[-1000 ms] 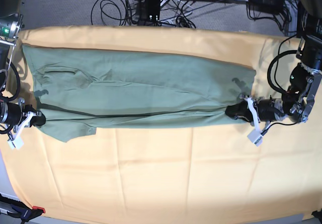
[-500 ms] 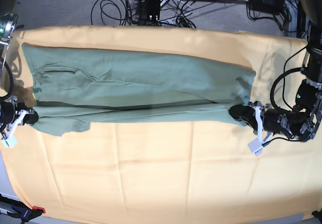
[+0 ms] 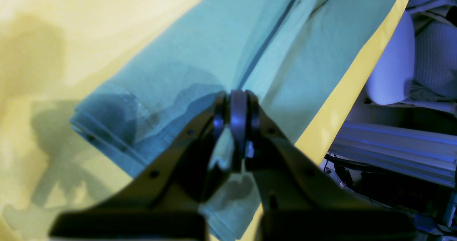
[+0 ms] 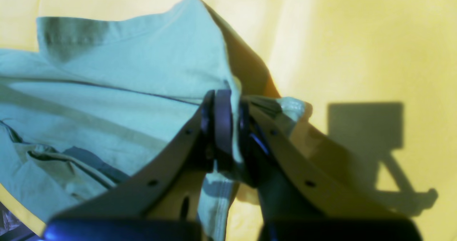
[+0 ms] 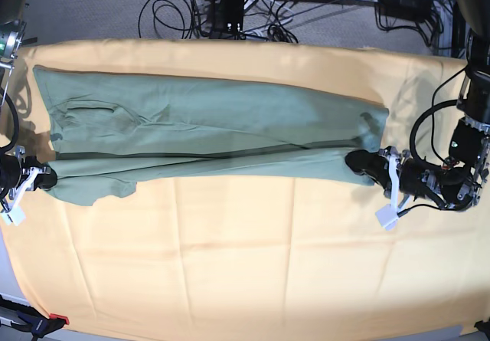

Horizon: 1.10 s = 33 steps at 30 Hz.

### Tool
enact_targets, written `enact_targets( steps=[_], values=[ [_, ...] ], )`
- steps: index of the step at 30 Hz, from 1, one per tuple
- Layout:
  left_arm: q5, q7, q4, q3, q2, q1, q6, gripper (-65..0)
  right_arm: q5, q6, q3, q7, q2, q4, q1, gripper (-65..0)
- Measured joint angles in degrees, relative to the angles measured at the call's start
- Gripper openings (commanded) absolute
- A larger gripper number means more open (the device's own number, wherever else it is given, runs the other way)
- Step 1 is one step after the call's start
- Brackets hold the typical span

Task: Fold the T-shirt properly
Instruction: 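Fold the grasped edge over the shirt body toward the other edge, then release the folded edge and reposition the right gripper on the shirt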

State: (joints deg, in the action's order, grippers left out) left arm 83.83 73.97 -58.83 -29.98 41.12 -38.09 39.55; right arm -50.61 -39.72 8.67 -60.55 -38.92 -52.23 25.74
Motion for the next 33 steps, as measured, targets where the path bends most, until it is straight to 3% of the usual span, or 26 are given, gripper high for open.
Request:
enact_targets(
  steps=[1,2,5,7,10,14,18,21,27,33],
  values=[
    [0.0,0.0,0.0,0.0,0.0,0.0,0.0,-61.9,0.0,0.0,0.0,0.0,0.0,0.0,0.0,-64.5],
    [0.0,0.0,0.0,0.0,0.0,0.0,0.0,-54.8,-0.5,0.0,0.0,0.0,0.0,0.0,0.0,-57.8],
    [-0.1,0.0,0.0,0.0,0.0,0.0,0.0,-33.5,-1.0,0.0,0.0,0.1,-0.1,0.0,0.0,-29.8],
    [-0.1,0.0,0.0,0.0,0.0,0.0,0.0,-30.3,-1.0,0.0,0.0,0.1,-0.2,0.0,0.1,-19.7],
    [-0.2,0.0,0.0,0.0,0.0,0.0,0.0,-30.3,-1.0,0.0,0.0,1.6,-0.1,0.0,0.9,-19.4],
    [-0.2,0.0,0.0,0.0,0.0,0.0,0.0,-30.3,-7.5,0.0,0.0,4.6,-0.2,-0.1,2.1,-19.6],
    [-0.2,0.0,0.0,0.0,0.0,0.0,0.0,-30.3,-6.5,0.0,0.0,6.6,0.8,-0.2,1.8,-19.6],
    [-0.2,0.0,0.0,0.0,0.0,0.0,0.0,-30.3,-1.2,0.0,0.0,7.1,3.5,-0.2,1.7,-19.6],
    [-0.2,0.0,0.0,0.0,0.0,0.0,0.0,-30.3,16.5,-0.2,0.0,12.4,10.1,-0.2,1.6,-19.6],
    [-0.1,0.0,0.0,0.0,0.0,0.0,0.0,-30.4,21.7,3.1,0.1,16.7,12.2,-0.2,0.0,-19.6]
  ],
)
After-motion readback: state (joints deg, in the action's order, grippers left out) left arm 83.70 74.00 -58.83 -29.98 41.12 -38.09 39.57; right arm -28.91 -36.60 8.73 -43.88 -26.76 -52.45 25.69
